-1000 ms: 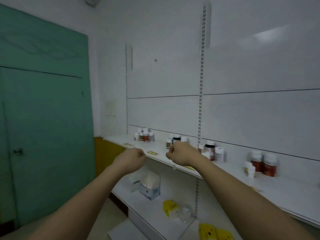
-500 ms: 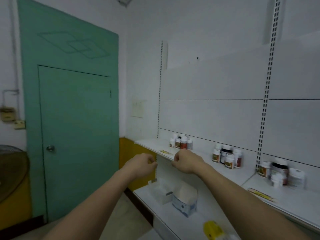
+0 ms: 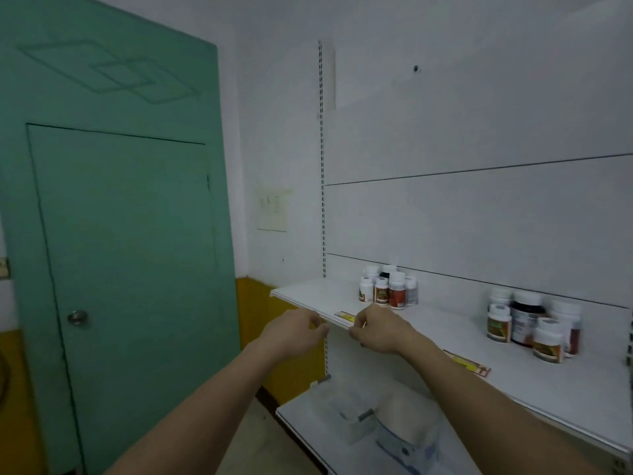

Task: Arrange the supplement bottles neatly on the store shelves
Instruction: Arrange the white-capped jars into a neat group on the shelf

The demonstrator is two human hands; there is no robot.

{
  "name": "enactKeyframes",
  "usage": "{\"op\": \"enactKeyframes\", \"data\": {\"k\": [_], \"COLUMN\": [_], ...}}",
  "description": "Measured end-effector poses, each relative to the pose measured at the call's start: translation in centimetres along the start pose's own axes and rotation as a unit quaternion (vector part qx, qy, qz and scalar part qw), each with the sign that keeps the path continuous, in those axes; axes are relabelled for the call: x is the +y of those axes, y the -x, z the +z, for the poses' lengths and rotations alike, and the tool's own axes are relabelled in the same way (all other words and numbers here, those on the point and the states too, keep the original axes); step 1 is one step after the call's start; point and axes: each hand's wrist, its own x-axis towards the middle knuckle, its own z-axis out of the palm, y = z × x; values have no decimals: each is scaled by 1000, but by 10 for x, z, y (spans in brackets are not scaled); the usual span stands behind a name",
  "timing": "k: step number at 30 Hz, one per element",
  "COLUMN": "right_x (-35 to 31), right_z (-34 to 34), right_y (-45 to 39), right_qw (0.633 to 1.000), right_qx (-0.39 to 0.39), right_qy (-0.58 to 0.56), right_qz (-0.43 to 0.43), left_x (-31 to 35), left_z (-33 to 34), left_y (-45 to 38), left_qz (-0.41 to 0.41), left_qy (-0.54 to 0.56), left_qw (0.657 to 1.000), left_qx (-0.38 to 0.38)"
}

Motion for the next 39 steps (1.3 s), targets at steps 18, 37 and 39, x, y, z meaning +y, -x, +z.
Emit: {"op": "enactKeyframes", "data": {"k": [18,37,39], "right_x": [71,109,116], "right_z": [78,64,63], "right_y": [-194,-311,-323], "right_qw": [980,917,919], "right_qx": [115,311,314], "right_qy": [-65,-2,20], "right_qz": [151,249,237], "left_x": [-134,-100,-89], "left_z": [76,143,149], "left_y": [-235,-427,-440], "left_qz": [91,204,221], "left_qy": [176,409,422], "left_qw": [979,885,874], "left_qx": [-44,-84,-94]}}
